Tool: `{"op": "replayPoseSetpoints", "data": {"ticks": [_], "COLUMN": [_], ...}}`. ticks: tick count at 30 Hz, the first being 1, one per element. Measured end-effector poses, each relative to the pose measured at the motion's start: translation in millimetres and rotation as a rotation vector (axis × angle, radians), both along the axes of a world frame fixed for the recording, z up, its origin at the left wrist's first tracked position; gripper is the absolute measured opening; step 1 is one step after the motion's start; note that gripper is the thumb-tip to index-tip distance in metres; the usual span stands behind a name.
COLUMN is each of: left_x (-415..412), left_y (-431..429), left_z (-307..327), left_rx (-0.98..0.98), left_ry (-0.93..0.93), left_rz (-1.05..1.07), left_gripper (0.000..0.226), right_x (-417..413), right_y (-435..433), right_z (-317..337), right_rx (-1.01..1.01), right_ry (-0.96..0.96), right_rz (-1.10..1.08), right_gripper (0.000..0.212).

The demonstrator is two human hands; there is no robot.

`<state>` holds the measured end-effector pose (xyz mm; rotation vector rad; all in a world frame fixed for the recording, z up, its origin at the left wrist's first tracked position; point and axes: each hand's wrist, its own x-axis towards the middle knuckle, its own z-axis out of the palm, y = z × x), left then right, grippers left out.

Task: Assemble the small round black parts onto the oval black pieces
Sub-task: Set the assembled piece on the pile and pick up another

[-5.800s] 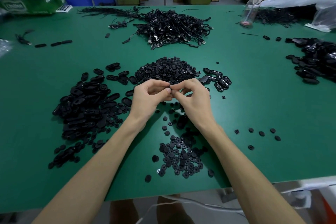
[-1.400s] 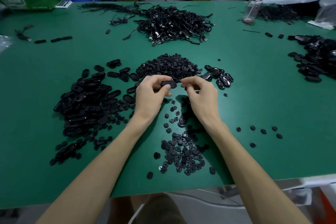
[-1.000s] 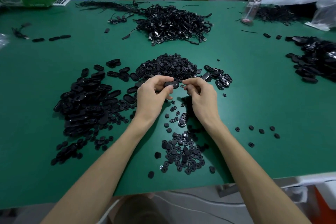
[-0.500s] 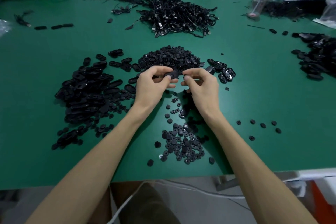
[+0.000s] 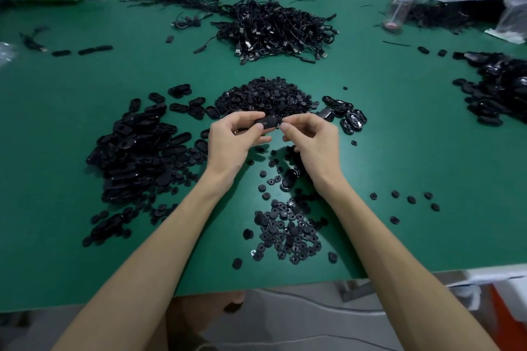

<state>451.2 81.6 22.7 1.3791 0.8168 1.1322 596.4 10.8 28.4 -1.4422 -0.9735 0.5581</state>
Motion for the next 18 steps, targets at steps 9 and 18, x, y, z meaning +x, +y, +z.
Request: {"op": "replayPoseSetpoints", "data": {"ticks": [9, 18], "left_x": [-0.5, 2.6], "left_y": [-2.6, -3.9], "left_z": [3.6, 5.6], "left_rx": [0.003, 0.137], "left_ry": [0.039, 0.161], "left_rz": [-0.092, -0.15], "left_gripper": [0.019, 0.036], "right_x": [1.4, 0.9], "right_y": [-0.4, -2.8], "right_z": [-0.7, 1.9], "right_rx": [0.033, 0.087], "right_ry": [0.062, 0.1], "right_rz": [0.056, 0.13], "right_gripper": [0.006, 0.01]}}
